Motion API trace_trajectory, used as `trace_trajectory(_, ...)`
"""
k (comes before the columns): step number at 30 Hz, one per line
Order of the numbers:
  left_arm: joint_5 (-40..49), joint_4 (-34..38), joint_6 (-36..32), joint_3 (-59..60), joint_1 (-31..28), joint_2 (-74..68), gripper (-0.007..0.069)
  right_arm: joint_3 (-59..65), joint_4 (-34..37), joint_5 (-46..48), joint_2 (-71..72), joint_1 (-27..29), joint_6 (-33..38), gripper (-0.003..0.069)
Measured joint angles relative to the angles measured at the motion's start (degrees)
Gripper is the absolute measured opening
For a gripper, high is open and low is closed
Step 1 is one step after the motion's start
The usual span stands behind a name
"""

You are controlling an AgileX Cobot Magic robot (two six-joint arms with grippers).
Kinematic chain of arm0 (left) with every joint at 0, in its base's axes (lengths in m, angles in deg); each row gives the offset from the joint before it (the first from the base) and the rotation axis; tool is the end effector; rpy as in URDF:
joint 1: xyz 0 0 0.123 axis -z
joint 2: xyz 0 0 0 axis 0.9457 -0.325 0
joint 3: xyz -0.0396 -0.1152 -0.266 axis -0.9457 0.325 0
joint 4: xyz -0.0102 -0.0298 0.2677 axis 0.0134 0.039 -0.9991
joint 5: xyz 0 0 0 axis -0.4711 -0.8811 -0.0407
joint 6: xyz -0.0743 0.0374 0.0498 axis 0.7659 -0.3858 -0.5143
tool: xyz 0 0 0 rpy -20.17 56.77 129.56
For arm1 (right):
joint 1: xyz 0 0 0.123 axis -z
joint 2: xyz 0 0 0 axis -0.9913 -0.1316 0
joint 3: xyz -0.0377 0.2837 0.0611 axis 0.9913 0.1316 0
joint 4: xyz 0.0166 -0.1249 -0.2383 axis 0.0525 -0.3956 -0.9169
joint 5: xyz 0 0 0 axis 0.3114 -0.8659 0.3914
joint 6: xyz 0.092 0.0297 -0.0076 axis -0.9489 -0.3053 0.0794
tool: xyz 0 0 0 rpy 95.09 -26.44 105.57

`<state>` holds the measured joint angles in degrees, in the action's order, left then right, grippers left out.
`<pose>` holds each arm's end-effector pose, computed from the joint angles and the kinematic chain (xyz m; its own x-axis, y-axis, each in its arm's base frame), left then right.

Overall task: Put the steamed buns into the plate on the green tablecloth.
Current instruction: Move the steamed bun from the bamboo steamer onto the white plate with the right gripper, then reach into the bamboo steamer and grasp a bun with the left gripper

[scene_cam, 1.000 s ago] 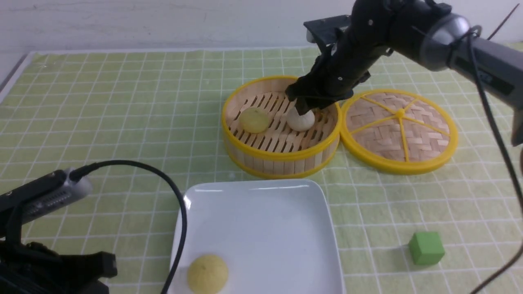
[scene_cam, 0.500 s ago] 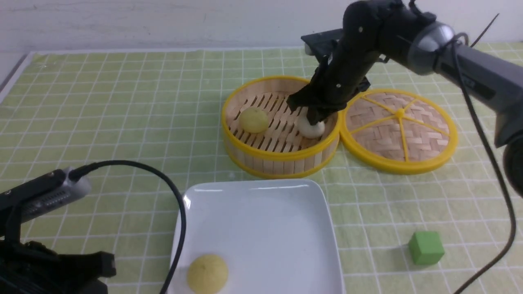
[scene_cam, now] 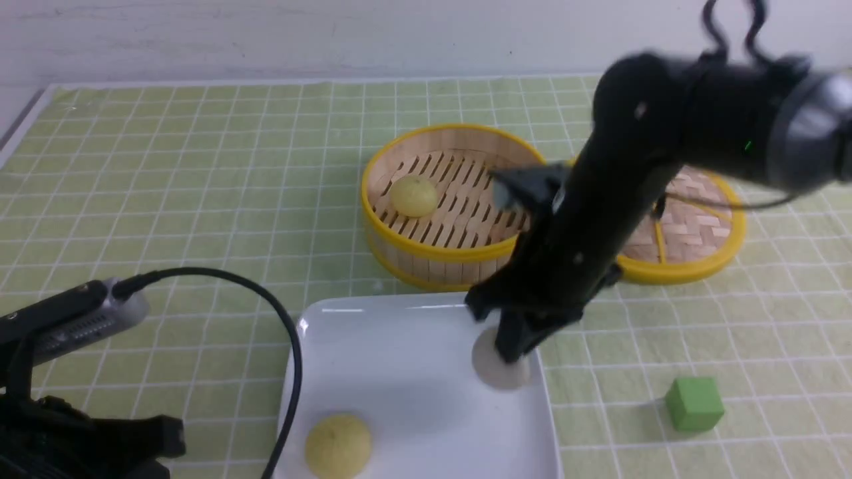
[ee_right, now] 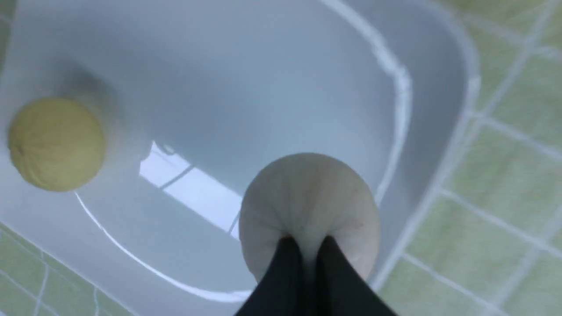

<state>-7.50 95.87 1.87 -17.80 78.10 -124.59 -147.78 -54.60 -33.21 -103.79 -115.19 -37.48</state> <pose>0.1515 -0.0387 0.2408 -0.9148 -0.2447 -0.3214 -0.1365 0.9361 -0.3242 0.3223 0.2467 0.2137 -0.9130 -0.3745 -0.1620 -0.4081 0.8343 0.3706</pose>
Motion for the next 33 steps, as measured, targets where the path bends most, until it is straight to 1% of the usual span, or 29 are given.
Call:
trace_trajectory(1, 0.1, 0.0, 0.0, 0.0, 0.0, 0.0, 0.0149, 3.1, 0.5, -4.1, -0.9, -2.0, 0.0, 0.0032)
trace_trajectory(2, 0.2, 0.0, 0.0, 0.0, 0.0, 0.0, 0.015, 4.1, 0.5, -6.0, -1.6, -3.0, 0.0, 0.0043)
trace_trajectory(4, 0.4, 0.0, 0.0, 0.0, 0.0, 0.0, 0.0153, 4.7, 0.5, -7.4, -2.1, -4.0, 0.0, 0.0061)
trace_trajectory(5, 0.4, -0.1, 0.0, 0.0, 0.0, 0.0, 0.0155, 4.8, 0.5, -8.7, -2.6, -4.9, 0.0, 0.0104)
trace_trajectory(6, 0.4, -0.1, 0.0, 0.0, 0.0, 0.0, 0.0155, 4.8, 0.6, -8.9, -2.6, -5.0, 0.0, 0.012)
trace_trajectory(7, 0.4, -0.1, 0.0, 0.0, 0.0, 0.0, 0.0158, 4.5, 0.7, -9.2, -2.6, -5.4, -0.1, 0.0195)
trace_trajectory(8, 0.5, -0.1, 0.0, 0.0, 0.0, 0.0, 0.016, 4.0, 0.8, -8.8, -2.6, -5.4, -0.5, 0.025)
trace_trajectory(9, 0.5, -0.1, 0.0, 0.0, 0.0, 0.0, 0.016, 3.3, 0.6, -8.0, -2.6, -5.3, -1.0, 0.0295)
trace_trajectory(11, 0.9, -0.1, 0.0, 0.0, 0.0, 0.0, 0.016, 0.8, -1.0, -4.1, -2.3, -4.6, -2.3, 0.042)
trace_trajectory(12, 0.9, -0.1, 0.0, 0.0, 0.0, 0.0, 0.0161, -1.0, -1.8, -2.6, -2.0, -4.2, -2.5, 0.045)
trace_trajectory(13, 1.1, -0.1, 0.0, 0.0, 0.0, 0.0, 0.0162, -3.0, -3.2, 0.6, -1.5, -3.7, -2.9, 0.0504)
trace_trajectory(14, 1.1, -0.1, 0.0, 0.0, 0.0, 0.0, 0.0163, -5.0, -4.7, 3.5, -0.6, -3.1, -2.9, 0.054)
trace_trajectory(15, 1.1, -0.1, 0.0, 0.0, 0.0, 0.0, 0.0163, -5.4, -5.4, 4.1, -0.5, -2.9, -3.2, 0.0545)
trace_trajectory(16, 1.1, -0.1, 0.0, 0.0, 0.0, 0.0, 0.0164, -8.5, -7.9, 8.7, 1.4, -2.2, -3.6, 0.0572)
trace_trajectory(17, 1.1, -0.2, 0.0, 0.0, 0.0, 0.0, 0.0165, -10.0, -9.9, 10.6, 2.7, -1.7, -4.4, 0.0577)
trace_trajectory(18, 1.1, -0.3, 0.1, 0.0, 0.0, 0.0, 0.0167, -11.4, -12.2, 11.7, 4.5, -1.3, -5.4, 0.057)
trace_trajectory(19, 1.1, -0.3, 0.1, 0.0, 0.0, 0.0, 0.0168, -11.5, -13.1, 11.8, 4.9, -1.2, -5.9, 0.0567)
trace_trajectory(20, 0.8, -0.3, 0.6, 0.0, 0.0, 0.0, 0.0169, -11.9, -15.7, 12.6, 7.4, -1.0, -7.6, 0.0539)
trace_trajectory(21, 0.8, -0.3, 0.7, 0.0, 0.0, 0.0, 0.017, -11.9, -15.7, 12.6, 7.4, -1.0, -7.6, 0.0539)
trace_trajectory(22, -0.1, -0.3, 1.3, 0.0, 0.0, 0.0, 0.0171, -11.6, -18.0, 13.1, 10.8, -1.0, -9.2, 0.0488)
trace_trajectory(24, -1.8, -0.3, 2.2, 0.0, 0.0, 0.0, 0.0171, -9.6, -19.9, 13.3, 16.6, -1.0, -10.0, 0.0382)
trace_trajectory(25, -2.2, -0.3, 2.2, 0.0, 0.0, 0.0, 0.0171, -9.6, -19.9, 13.3, 17.1, -1.0, -10.0, 0.0382)
trace_trajectory(26, -3.5, -0.2, 2.4, 0.0, 0.0, 0.0, 0.0173, -7.1, -20.8, 13.6, 20.9, -1.0, -10.3, 0.0296)
trace_trajectory(27, -5.0, 0.1, 2.4, -0.1, 0.0, 0.0, 0.0174, -5.1, -21.3, 13.8, 23.7, -1.0, -10.3, 0.024)
trace_trajectory(28, -5.9, 0.4, 2.4, -0.4, 0.0, 0.0, 0.0174, -3.3, -21.5, 13.9, 26.1, -1.0, -10.2, 0.0206)
trace_trajectory(30, -7.6, 1.5, 2.4, -2.0, 0.0, -0.2, 0.0167, 2.9, -22.8, 14.2, 32.6, -1.0, -9.9, 0.0077)
trace_trajectory(31, -7.6, 1.6, 2.4, -2.2, 0.0, -0.3, 0.0162, 2.9, -22.8, 14.2, 32.6, -1.0, -9.9, 0.0077)
trace_trajectory(32, -7.6, 2.3, 2.2, -3.9, 0.0, -0.8, 0.0143, 7.6, -23.6, 14.3, 37.4, -1.0, -9.9, 0.001)
trace_trajectory(33, -7.3, 2.9, 0.7, -7.1, 0.0, -1.8, 0.0109, 11.3, -24.2, 14.4, 40.8, -1.0, -9.9, -0.001)
